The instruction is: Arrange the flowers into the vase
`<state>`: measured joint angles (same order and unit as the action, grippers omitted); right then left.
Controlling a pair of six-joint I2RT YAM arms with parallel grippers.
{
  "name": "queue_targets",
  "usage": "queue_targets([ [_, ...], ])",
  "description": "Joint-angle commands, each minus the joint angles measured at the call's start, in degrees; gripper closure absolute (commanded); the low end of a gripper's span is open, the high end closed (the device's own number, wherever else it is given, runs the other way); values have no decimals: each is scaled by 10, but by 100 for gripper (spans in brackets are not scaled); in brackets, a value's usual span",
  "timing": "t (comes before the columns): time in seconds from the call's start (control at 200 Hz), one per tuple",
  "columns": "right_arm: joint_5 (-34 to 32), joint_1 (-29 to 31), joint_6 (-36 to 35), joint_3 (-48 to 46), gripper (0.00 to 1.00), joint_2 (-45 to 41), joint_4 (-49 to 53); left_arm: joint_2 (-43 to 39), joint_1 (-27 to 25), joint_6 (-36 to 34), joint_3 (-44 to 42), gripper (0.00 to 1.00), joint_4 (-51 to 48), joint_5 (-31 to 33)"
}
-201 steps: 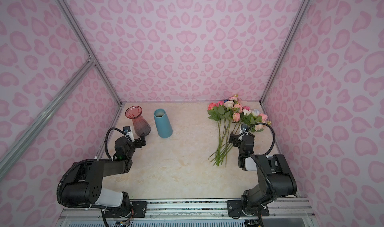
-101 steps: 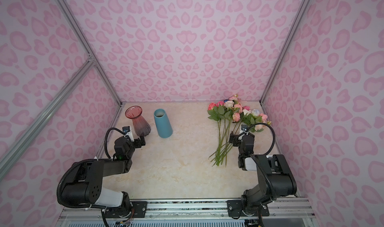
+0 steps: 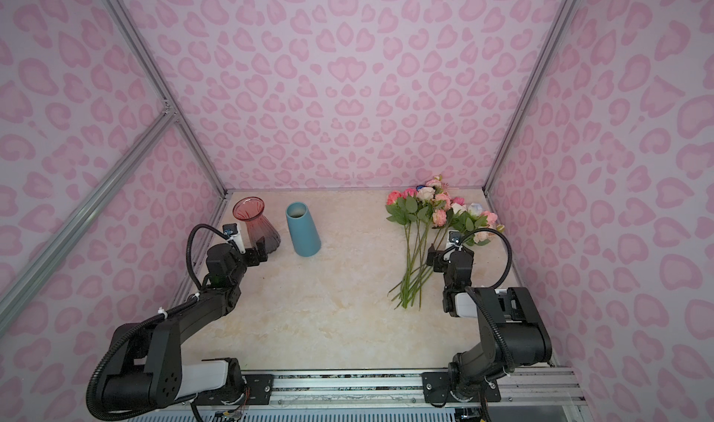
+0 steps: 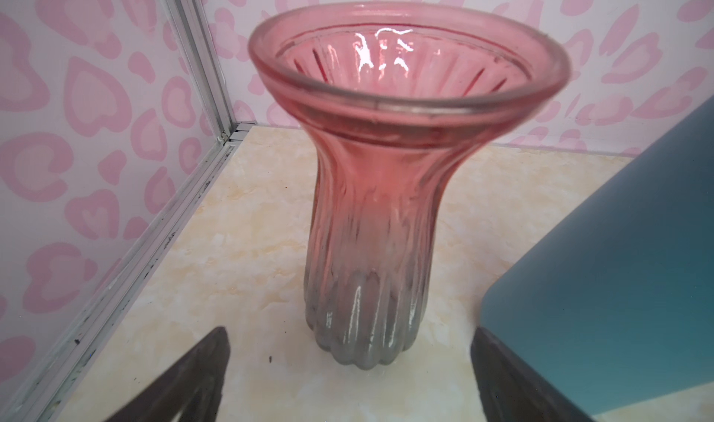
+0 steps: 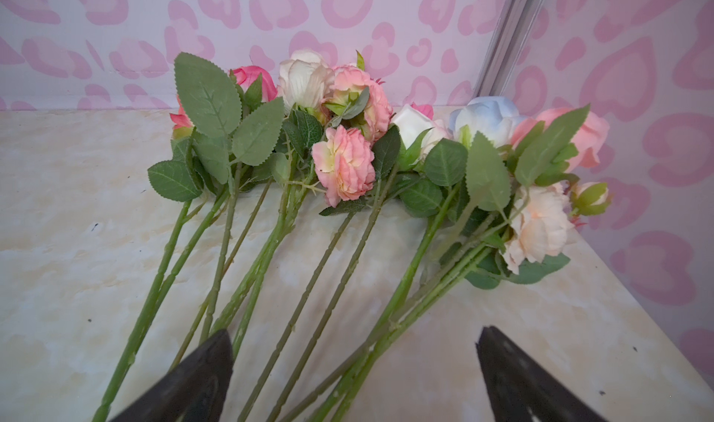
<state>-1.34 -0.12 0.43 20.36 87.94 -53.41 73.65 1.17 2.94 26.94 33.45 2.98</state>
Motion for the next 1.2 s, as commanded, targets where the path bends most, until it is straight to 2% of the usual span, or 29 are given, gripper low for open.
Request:
queue_targets([
  [0.0, -4, 1, 1, 2, 0, -1, 1, -30, 0, -8, 9, 2, -55, -9],
  [0.205, -13, 7, -5, 6, 0, -4, 8, -119, -1, -9, 7, 2, -134, -11],
  [0.445, -41, 36, -28, 53, 0, -76, 143, -275, -20, -7, 13, 2, -271, -16],
  [0.555, -111, 94, -55, 92, 0, -137, 238, -376, -27, 13, 47, 2, -347, -24],
  [0.615, -179, 138, -48, 141, 0, -167, 316, -423, -29, 66, 72, 2, -360, 9],
  [0.685, -283, 190, -11, 230, 0, -180, 435, -453, -29, 198, 117, 2, -396, 110],
  [0.73, -331, 211, 31, 289, 0, -177, 519, -464, -29, 298, 161, 2, -459, 171],
  [0.755, -355, 220, 64, 327, 0, -172, 566, -469, -28, 335, 183, 2, -488, 181],
  [0.785, -371, 226, 96, 366, 0, -165, 623, -477, -28, 345, 200, 2, -505, 170],
  [0.83, -366, 227, 130, 411, 0, -153, 696, -490, -28, 346, 220, 2, -524, 152],
  [0.91, -335, 215, 219, 424, 0, -150, 731, -508, -28, 313, 221, 2, -496, 114],
  [0.96, -246, 192, 244, 408, 0, -162, 724, -510, -28, 306, 220, 2, -483, 106],
  [0.995, -180, 174, 250, 392, 10, -173, 710, -509, -28, 313, 219, 3, -473, 108],
  [1.03, -152, 164, 265, 376, 17, -183, 701, -506, -28, 325, 219, 2, -465, 108],
  [1.085, -140, 159, 267, 366, 27, -195, 701, -491, -28, 337, 234, 1, -473, 110],
  [1.135, -140, 161, 262, 371, 34, -197, 715, -458, -28, 314, 268, 0, -491, 82],
  [1.195, -146, 162, 264, 385, 46, -191, 745, -400, -28, 287, 325, 10, -534, 48],
])
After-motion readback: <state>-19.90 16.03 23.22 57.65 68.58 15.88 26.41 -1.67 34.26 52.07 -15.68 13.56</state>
